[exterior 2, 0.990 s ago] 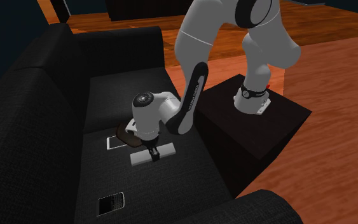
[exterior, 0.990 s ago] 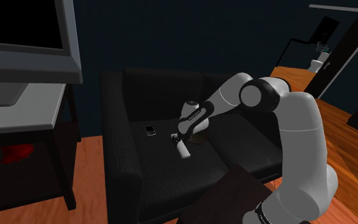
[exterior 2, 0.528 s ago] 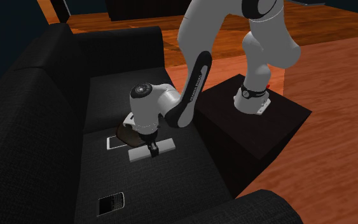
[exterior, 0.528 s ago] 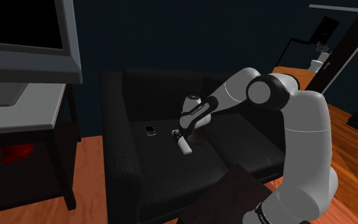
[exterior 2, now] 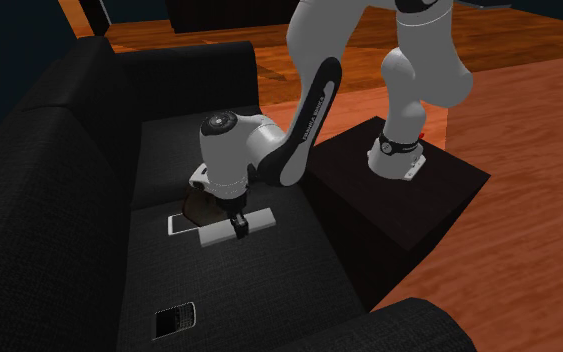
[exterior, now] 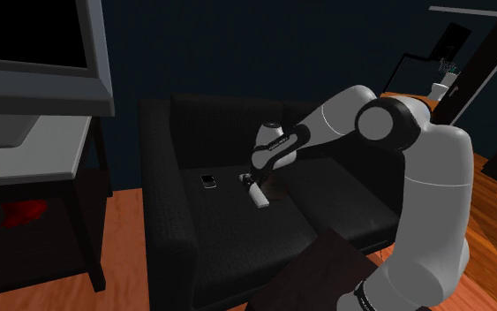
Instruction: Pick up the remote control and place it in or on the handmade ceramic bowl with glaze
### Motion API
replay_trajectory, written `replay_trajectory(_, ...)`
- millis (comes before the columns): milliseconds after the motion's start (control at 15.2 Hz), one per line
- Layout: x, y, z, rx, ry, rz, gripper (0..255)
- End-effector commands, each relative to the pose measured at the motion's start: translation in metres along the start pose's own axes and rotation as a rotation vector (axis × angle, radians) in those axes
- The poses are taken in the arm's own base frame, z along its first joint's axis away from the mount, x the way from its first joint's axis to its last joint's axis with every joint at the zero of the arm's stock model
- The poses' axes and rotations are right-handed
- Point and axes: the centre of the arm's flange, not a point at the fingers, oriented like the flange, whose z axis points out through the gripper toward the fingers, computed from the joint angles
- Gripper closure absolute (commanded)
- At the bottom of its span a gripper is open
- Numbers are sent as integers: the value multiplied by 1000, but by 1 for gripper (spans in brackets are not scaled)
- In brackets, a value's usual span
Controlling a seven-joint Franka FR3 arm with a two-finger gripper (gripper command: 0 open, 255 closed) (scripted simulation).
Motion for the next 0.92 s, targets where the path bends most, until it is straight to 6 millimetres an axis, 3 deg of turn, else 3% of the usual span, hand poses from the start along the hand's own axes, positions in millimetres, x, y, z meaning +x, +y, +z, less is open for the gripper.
replay_trajectory(0,0,1,-10,0,0,0,255)
replay_trajectory(594,1,2,-54,0,0,0,255)
replay_trajectory(858,16,53,-54,0,0,0,255)
